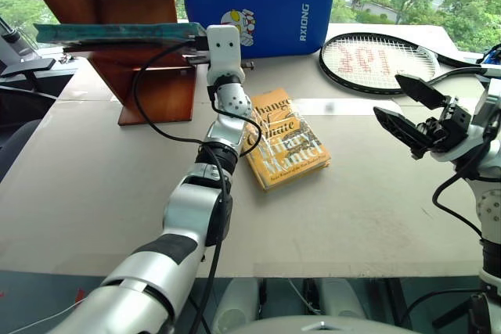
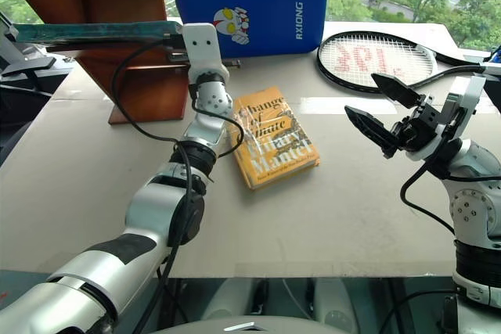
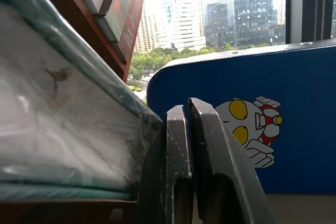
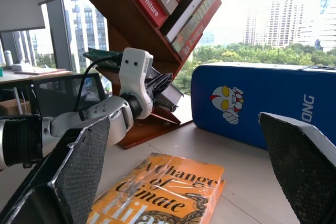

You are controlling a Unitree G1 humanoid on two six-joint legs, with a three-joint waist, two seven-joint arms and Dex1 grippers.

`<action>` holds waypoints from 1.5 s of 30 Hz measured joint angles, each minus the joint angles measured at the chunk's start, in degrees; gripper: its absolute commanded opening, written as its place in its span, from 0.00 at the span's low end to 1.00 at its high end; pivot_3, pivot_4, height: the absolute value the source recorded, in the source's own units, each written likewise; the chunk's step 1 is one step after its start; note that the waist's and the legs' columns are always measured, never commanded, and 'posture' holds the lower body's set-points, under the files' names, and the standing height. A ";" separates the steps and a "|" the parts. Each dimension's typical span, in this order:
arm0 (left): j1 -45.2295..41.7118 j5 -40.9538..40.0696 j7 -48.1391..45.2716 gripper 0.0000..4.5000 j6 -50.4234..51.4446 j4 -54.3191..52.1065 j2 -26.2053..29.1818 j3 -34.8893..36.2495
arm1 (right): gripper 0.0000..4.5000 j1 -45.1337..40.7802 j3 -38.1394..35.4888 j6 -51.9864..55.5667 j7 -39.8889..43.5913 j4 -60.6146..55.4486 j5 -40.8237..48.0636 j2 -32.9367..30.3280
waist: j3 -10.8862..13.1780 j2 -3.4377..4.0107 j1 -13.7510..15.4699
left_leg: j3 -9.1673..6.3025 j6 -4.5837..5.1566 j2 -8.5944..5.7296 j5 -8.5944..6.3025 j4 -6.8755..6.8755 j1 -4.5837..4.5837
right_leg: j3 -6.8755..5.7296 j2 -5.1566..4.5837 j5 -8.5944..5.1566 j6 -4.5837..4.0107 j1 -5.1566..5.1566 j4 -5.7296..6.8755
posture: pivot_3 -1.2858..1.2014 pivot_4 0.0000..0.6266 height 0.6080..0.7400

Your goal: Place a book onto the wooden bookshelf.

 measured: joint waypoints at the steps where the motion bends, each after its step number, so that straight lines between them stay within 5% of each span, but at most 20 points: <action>1: 0.00 -0.37 -1.37 0.02 -0.03 0.00 0.01 -0.04 | 1.00 0.00 0.00 -0.06 0.00 0.01 -0.02 0.00 | 0.00 0.00 0.00 | 0.00 0.00 0.00 0.00 0.00 -0.01 | -0.01 0.00 0.00 0.00 0.00 0.00 | 0.52 0.24 1.00; 11: 3.20 -6.50 -32.86 0.99 6.19 -7.39 1.97 -3.74 | 1.00 0.11 -0.03 -0.85 0.64 0.60 -0.75 0.01 | 0.00 0.01 -0.28 | -0.02 0.00 -0.03 0.00 0.02 -0.02 | -0.11 0.01 0.00 0.00 0.01 -0.05 | 0.52 0.24 1.00; 16: 12.75 -10.29 -47.89 0.99 16.45 -22.81 6.00 -6.62 | 1.00 1.14 0.28 -1.10 0.96 0.68 -1.68 0.27 | -0.02 0.04 -0.57 | -0.02 0.00 0.01 0.00 -0.01 0.00 | 0.03 0.03 0.00 0.00 0.01 -0.05 | 0.52 0.24 1.00; 26: 49.97 -25.73 -66.69 0.99 47.71 -61.62 27.94 2.05 | 1.00 15.96 0.44 -7.71 4.35 4.14 -10.42 -1.10 | -0.07 0.14 -0.82 | -0.11 0.02 0.03 -0.01 -0.11 0.09 | 0.16 -0.07 0.00 0.00 0.09 -0.16 | 0.52 0.24 1.00; 36: 79.71 -29.11 -66.97 0.99 46.78 -85.56 28.32 7.43 | 1.00 28.92 -0.16 -16.25 5.59 10.29 -18.46 -1.00 | -0.45 0.44 0.20 | -0.12 0.03 0.07 -0.02 -0.43 0.51 | 0.16 -0.11 -0.01 -0.02 0.45 -0.31 | 0.52 0.24 1.00; 45: 80.75 -26.28 -64.90 0.99 42.04 -85.24 25.85 2.87 | 1.00 31.78 -0.13 -19.75 6.01 14.24 -22.21 -1.14 | -0.55 0.63 -0.02 | -0.02 0.39 0.10 -0.24 -0.66 1.30 | 0.26 -0.11 -0.04 -0.07 1.08 -0.32 | 0.52 0.24 1.00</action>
